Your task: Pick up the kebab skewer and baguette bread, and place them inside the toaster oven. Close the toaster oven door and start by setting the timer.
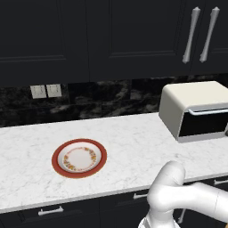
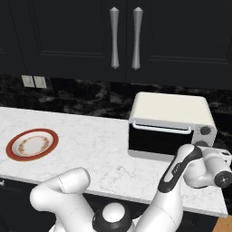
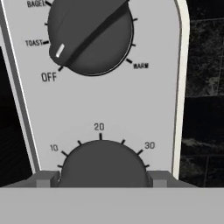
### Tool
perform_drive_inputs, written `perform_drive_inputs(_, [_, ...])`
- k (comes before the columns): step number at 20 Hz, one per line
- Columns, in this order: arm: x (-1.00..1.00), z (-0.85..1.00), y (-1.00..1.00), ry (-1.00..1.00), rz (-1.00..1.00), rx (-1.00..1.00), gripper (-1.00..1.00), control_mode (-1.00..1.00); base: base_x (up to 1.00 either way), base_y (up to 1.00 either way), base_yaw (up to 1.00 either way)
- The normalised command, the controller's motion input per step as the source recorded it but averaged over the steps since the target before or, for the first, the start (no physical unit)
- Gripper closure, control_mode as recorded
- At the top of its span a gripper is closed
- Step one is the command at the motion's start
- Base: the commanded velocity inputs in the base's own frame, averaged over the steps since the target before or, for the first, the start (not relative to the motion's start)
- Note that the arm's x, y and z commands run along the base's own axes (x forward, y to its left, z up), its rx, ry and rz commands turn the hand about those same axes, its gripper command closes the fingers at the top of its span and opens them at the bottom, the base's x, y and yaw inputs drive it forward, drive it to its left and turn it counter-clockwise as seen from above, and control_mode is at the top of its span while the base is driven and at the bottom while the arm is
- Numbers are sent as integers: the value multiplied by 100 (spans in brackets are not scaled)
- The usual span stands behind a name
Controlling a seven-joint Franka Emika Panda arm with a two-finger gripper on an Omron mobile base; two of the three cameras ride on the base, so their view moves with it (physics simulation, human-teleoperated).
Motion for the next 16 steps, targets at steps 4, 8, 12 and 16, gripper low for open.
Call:
perform_drive_inputs(4, [0,-25,0,0,-15,12,100,-100,0,0,0])
perform_drive_inputs(8, [0,-29,0,0,-11,18,100,-100,0,0,0])
perform_drive_inputs(12, [0,-34,0,0,-10,19,100,-100,0,0,0])
perform_drive_inputs(16, [0,-42,0,0,-12,18,100,-100,0,0,0])
